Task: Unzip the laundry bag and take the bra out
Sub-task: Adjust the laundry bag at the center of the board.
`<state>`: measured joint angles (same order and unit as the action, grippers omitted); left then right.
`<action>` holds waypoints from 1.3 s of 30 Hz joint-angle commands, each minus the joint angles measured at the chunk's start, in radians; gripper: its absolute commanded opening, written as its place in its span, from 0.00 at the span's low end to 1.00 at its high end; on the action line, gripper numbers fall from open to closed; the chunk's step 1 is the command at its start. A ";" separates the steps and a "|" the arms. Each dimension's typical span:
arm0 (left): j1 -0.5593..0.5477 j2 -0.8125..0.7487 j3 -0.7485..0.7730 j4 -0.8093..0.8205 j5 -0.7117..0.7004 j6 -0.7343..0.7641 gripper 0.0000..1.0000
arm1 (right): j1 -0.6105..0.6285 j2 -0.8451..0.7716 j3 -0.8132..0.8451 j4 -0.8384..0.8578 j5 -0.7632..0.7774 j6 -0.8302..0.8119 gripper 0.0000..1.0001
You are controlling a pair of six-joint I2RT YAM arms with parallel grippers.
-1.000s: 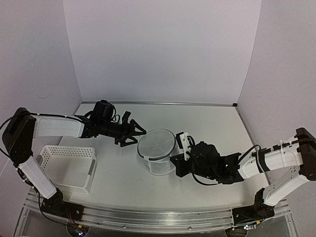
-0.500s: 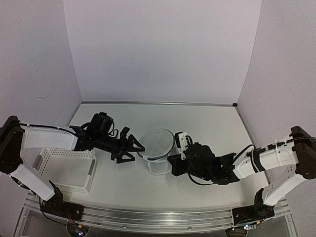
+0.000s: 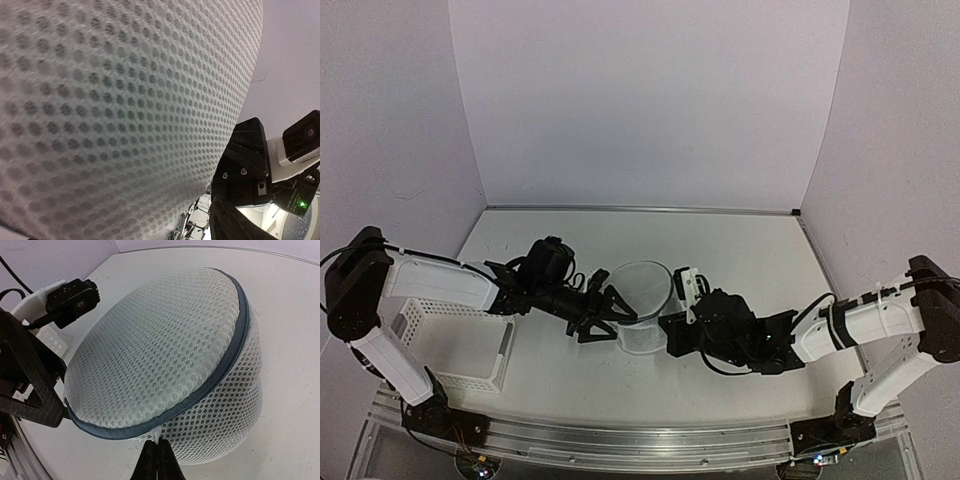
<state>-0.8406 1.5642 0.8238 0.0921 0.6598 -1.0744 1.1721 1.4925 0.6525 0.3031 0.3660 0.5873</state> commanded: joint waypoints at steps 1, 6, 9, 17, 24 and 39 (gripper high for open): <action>-0.009 0.029 0.069 0.104 0.025 -0.022 0.76 | 0.017 -0.035 0.016 0.023 0.003 -0.012 0.00; -0.008 0.066 0.102 0.114 0.015 -0.015 0.75 | 0.035 -0.047 -0.003 0.018 -0.012 -0.014 0.00; 0.010 0.099 0.120 0.121 0.021 -0.010 0.74 | 0.050 -0.056 -0.014 0.019 -0.015 -0.012 0.00; 0.104 0.141 0.142 0.126 0.067 0.030 0.72 | 0.077 -0.059 -0.016 0.019 -0.058 -0.044 0.00; 0.153 0.186 0.189 0.124 0.146 0.067 0.71 | 0.087 -0.014 0.035 0.018 -0.068 -0.083 0.00; 0.191 0.223 0.286 0.123 0.199 0.101 0.70 | 0.087 0.150 0.184 0.019 0.032 -0.121 0.00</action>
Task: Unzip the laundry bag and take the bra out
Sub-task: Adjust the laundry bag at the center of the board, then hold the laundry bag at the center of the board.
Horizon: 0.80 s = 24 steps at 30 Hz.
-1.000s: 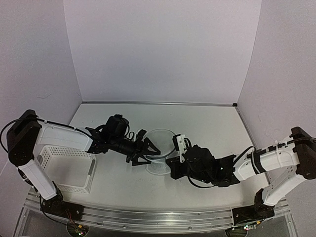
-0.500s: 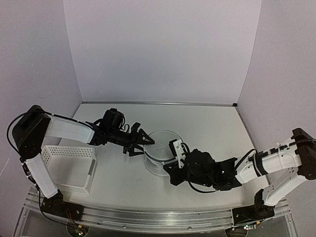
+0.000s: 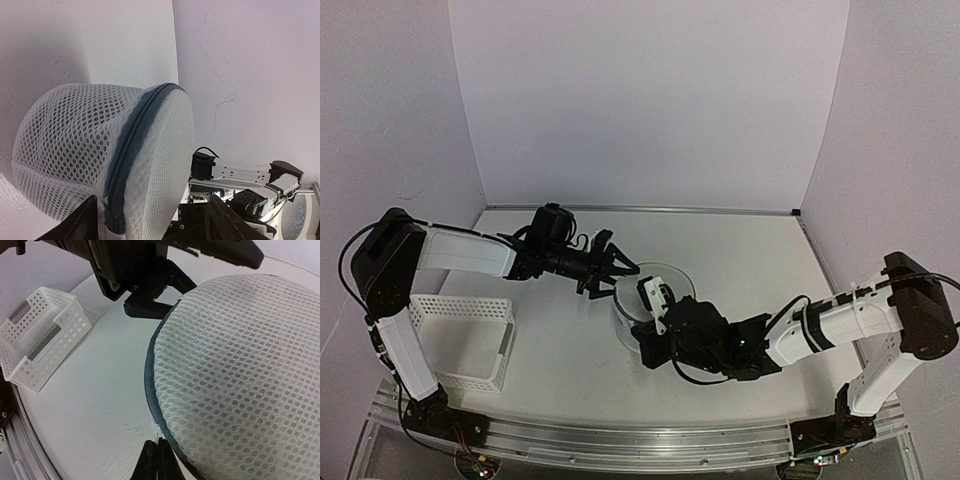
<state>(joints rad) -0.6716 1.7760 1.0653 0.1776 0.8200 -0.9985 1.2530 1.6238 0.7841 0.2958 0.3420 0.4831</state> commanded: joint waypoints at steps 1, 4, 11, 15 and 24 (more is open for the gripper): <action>0.030 0.007 0.033 0.034 0.040 0.028 0.70 | 0.007 0.018 0.050 0.026 0.066 -0.017 0.00; 0.068 -0.026 -0.008 -0.032 0.008 0.067 0.70 | 0.007 0.009 0.037 0.021 0.087 -0.017 0.00; 0.083 -0.091 -0.043 -0.171 -0.042 0.156 0.72 | 0.006 -0.008 0.015 0.013 0.110 -0.017 0.00; 0.080 -0.123 -0.103 -0.171 -0.029 0.134 0.72 | 0.007 -0.010 0.017 0.006 0.110 -0.018 0.00; 0.015 -0.197 -0.171 -0.113 0.004 0.038 0.73 | 0.007 0.006 0.027 0.005 0.099 -0.024 0.00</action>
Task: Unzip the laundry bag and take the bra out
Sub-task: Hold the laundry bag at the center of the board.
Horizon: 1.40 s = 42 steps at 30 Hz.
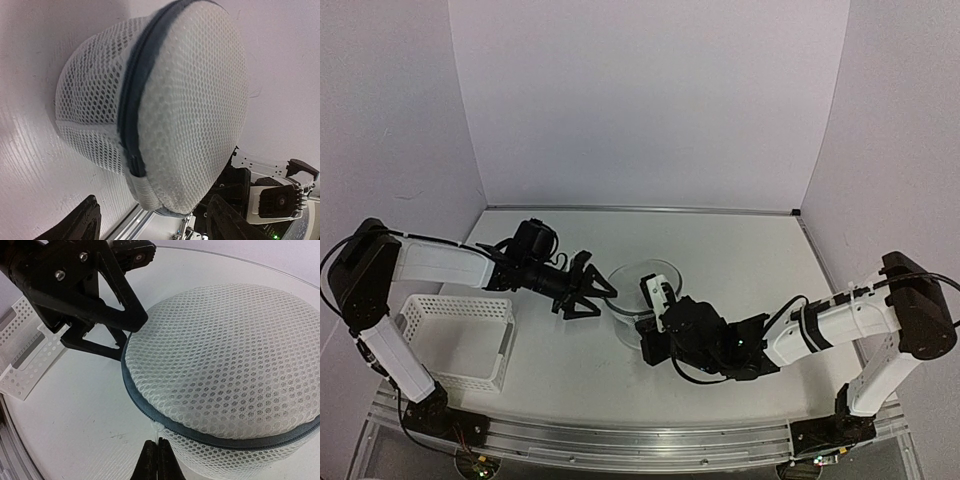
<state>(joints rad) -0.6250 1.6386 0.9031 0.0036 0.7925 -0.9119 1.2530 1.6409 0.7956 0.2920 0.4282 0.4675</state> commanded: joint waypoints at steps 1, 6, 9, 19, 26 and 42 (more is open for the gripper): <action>-0.035 -0.063 -0.015 0.078 0.031 -0.064 0.73 | 0.007 -0.010 0.017 0.009 0.011 -0.008 0.00; -0.065 -0.043 -0.010 0.130 0.038 -0.101 0.73 | 0.006 -0.010 0.012 0.009 0.008 -0.002 0.00; -0.074 -0.026 -0.001 0.147 0.039 -0.113 0.70 | 0.006 -0.018 0.007 0.009 0.010 0.000 0.00; -0.084 0.030 0.012 0.189 0.029 -0.145 0.53 | 0.006 -0.038 -0.014 0.015 0.014 0.005 0.00; -0.085 0.064 0.029 0.208 0.021 -0.162 0.35 | 0.006 -0.055 -0.034 0.031 0.015 0.001 0.00; -0.083 0.091 0.069 0.216 0.032 -0.171 0.00 | 0.006 -0.115 -0.087 0.033 0.040 -0.007 0.00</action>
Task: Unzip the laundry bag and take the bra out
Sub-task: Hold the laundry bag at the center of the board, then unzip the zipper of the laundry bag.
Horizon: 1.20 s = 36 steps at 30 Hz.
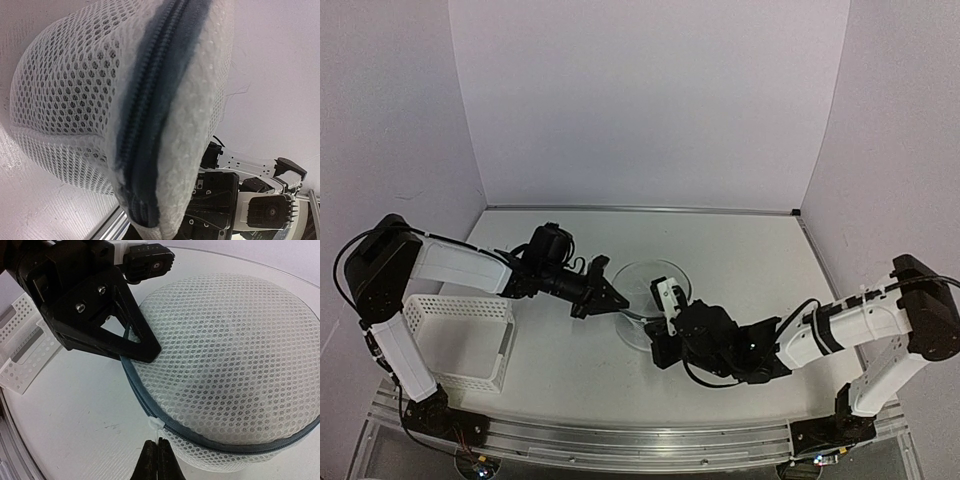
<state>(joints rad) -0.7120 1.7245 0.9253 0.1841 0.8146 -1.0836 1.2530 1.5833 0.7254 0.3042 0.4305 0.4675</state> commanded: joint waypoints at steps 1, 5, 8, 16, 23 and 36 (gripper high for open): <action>0.006 0.002 0.049 0.035 0.012 0.003 0.00 | 0.006 -0.064 -0.021 0.012 0.046 -0.009 0.00; 0.024 -0.013 0.049 0.035 0.022 0.016 0.00 | 0.005 -0.097 -0.046 -0.007 0.088 -0.016 0.00; 0.038 -0.023 0.047 0.035 0.037 0.031 0.00 | 0.000 -0.119 -0.062 -0.026 0.120 -0.022 0.00; 0.045 -0.041 0.049 0.020 0.083 0.073 0.00 | -0.069 -0.176 -0.102 -0.054 0.140 -0.067 0.00; 0.047 -0.073 0.107 -0.134 0.066 0.201 0.00 | -0.154 -0.204 -0.111 -0.060 0.134 -0.128 0.00; 0.057 -0.125 0.158 -0.312 0.054 0.359 0.00 | -0.303 -0.183 -0.068 -0.025 0.046 -0.267 0.00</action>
<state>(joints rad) -0.6727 1.6524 1.0286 -0.0448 0.8581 -0.8112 0.9939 1.4071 0.6178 0.2516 0.4484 0.2581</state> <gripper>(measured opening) 0.034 0.020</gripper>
